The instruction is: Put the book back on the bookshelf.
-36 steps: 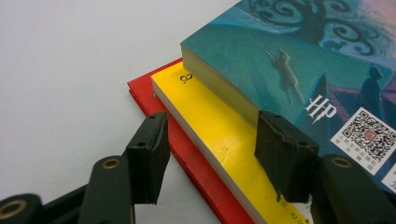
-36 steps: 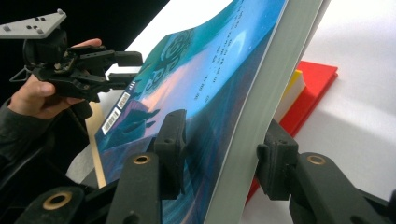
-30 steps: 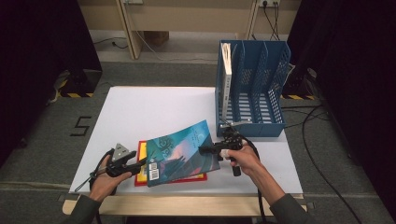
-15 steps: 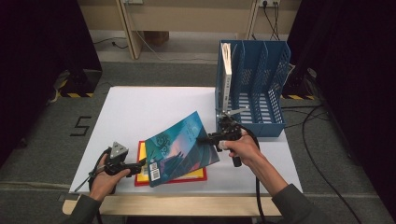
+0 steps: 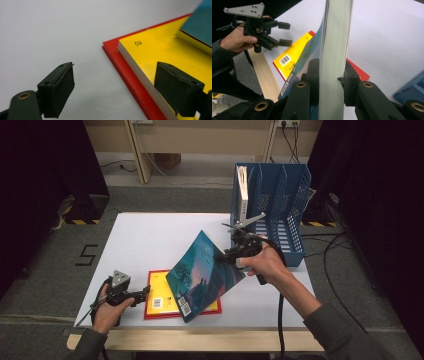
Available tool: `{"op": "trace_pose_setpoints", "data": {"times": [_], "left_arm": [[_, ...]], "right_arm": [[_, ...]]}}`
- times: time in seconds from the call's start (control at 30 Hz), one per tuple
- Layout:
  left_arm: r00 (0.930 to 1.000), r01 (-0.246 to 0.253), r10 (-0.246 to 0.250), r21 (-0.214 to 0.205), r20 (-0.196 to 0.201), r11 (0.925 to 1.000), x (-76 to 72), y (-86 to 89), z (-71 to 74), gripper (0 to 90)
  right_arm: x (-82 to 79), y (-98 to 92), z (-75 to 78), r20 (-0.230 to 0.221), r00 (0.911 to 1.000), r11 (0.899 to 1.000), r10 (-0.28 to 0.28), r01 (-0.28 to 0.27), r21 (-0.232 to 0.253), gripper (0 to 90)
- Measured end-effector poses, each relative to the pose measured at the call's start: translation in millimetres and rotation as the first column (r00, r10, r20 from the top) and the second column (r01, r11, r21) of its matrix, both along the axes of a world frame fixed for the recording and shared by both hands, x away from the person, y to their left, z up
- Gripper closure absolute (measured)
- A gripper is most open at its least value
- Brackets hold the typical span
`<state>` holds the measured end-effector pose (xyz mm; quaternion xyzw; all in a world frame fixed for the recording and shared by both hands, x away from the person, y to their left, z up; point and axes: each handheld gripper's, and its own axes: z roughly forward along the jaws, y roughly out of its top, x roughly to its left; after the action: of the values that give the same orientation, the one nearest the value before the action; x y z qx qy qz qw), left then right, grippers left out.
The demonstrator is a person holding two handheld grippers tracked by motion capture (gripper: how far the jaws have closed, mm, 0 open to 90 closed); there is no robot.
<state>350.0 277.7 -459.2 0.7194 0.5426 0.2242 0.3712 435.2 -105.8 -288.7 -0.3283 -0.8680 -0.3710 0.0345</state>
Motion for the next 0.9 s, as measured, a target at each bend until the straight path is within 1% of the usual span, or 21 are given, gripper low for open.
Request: {"op": "trace_pose_setpoints", "data": {"times": [0.03,0.07,0.13,0.17,0.2,0.33,0.37,0.4,0.47,0.5,0.53,0.57,0.6,0.63,0.7,0.73,0.77,0.8,0.83,0.87,0.9], "left_arm": [[0.9999,-0.01,0.01,-0.007,0.012,0.9999,0.5,1.8,0.8,15.8],[0.9997,-0.017,0.017,-0.011,0.015,0.9998,0.9,3.5,1.7,15.8],[0.9995,-0.028,0.028,-0.009,0.014,0.9996,1.7,5.5,1.2,15.8],[0.9995,-0.031,0.031,-0.006,0.01,0.9995,1.8,5.7,0.6,15.8],[0.9995,-0.03,0.031,-0.006,0.012,0.9995,2.1,5.7,-0.3,15.8],[0.9997,-0.024,0.024,0.001,0.007,0.9997,2.1,4.8,-0.6,15.8],[0.9996,-0.025,0.025,-0.001,0.009,0.9997,2.0,4.7,-0.7,15.8],[0.9997,-0.024,0.024,-0.001,0.008,0.9997,1.9,5.1,-0.4,15.8],[0.9995,-0.03,0.03,-0.003,0.006,0.9996,2.1,5.9,-0.1,15.7],[0.9995,-0.03,0.03,-0.002,0.005,0.9995,2.2,6.4,0.0,15.7],[0.9995,-0.031,0.031,-0.001,0.006,0.9995,2.3,6.8,0.0,15.7],[0.9995,-0.032,0.032,-0.002,0.007,0.9995,2.4,7.1,0.0,15.7],[0.9994,-0.034,0.034,-0.002,0.007,0.9994,2.3,7.4,0.1,15.7],[0.9994,-0.035,0.035,-0.002,0.008,0.9994,2.5,7.6,0.1,15.7],[0.9993,-0.037,0.037,0.002,0.005,0.9993,3.0,7.4,0.0,15.8],[0.9994,-0.035,0.035,0.003,0.004,0.9994,3.0,7.0,-0.1,15.8],[0.9994,-0.034,0.034,0.004,0.003,0.9994,2.9,6.9,-0.1,15.7],[0.9995,-0.033,0.033,0.003,0.002,0.9995,2.9,6.6,-0.1,15.8],[0.9995,-0.032,0.032,0.003,0.003,0.9995,3.1,6.7,-0.1,15.7],[0.9994,-0.034,0.034,0.002,0.003,0.9994,3.4,6.9,-0.3,15.7],[0.9994,-0.034,0.034,0.001,0.003,0.9994,3.6,7.1,-0.4,15.7]], "right_arm": [[-1.1,-1.3,3.3,0.007,1.0,1.0,0.001,0.0,-0.019,73.5],[-2.4,-2.5,6.8,0.003,1.0,0.999,-0.004,0.005,-0.038,73.6],[-4.2,-4.7,12.5,0.012,0.9999,0.998,-0.005,0.006,-0.068,73.6],[-5.8,-5.9,17.3,0.009,0.9999,0.996,-0.011,0.012,-0.087,73.6],[-6.7,-6.6,21.0,0.028,0.9996,0.995,-0.006,0.008,-0.1,73.7],[-12.4,-9.2,35.7,0.056,0.9984,0.988,0.006,0.003,-0.157,73.8],[-15.5,-10.0,40.7,0.077,0.997,0.986,0.008,0.005,-0.169,73.8],[-18.2,-10.8,45.3,0.085,0.9962,0.982,0.017,-0.001,-0.188,73.8],[-22.4,-13.4,52.3,0.105,0.9943,0.98,0.02,0.002,-0.2,73.8],[-24.6,-15.7,56.5,0.118,0.9926,0.974,0.027,0.0,-0.227,73.8],[-26.7,-17.8,58.9,0.128,0.9915,0.969,0.022,0.01,-0.246,73.9],[-28.0,-20.3,60.5,0.136,0.9902,0.964,0.032,0.006,-0.268,73.9],[-29.9,-22.7,61.7,0.146,0.989,0.959,0.024,0.018,-0.282,73.9],[-32.2,-24.8,62.4,0.17,0.9851,0.955,0.024,0.028,-0.294,74.0],[-34.6,-28.2,65.2,0.173,0.9846,0.948,0.026,0.03,-0.317,73.9],[-35.5,-29.7,66.4,0.182,0.983,0.944,0.026,0.036,-0.329,74.0],[-35.7,-31.3,67.6,0.18,0.9834,0.939,0.024,0.04,-0.342,73.9],[-36.1,-32.2,67.7,0.186,0.9824,0.937,0.015,0.052,-0.347,73.9],[-35.9,-33.9,68.0,0.183,0.9828,0.927,0.022,0.048,-0.372,73.9],[-35.6,-36.0,67.3,0.196,0.9805,0.925,0.016,0.06,-0.376,73.9],[-36.2,-37.0,67.0,0.2,0.9797,0.918,0.011,0.069,-0.39,73.9]]}}
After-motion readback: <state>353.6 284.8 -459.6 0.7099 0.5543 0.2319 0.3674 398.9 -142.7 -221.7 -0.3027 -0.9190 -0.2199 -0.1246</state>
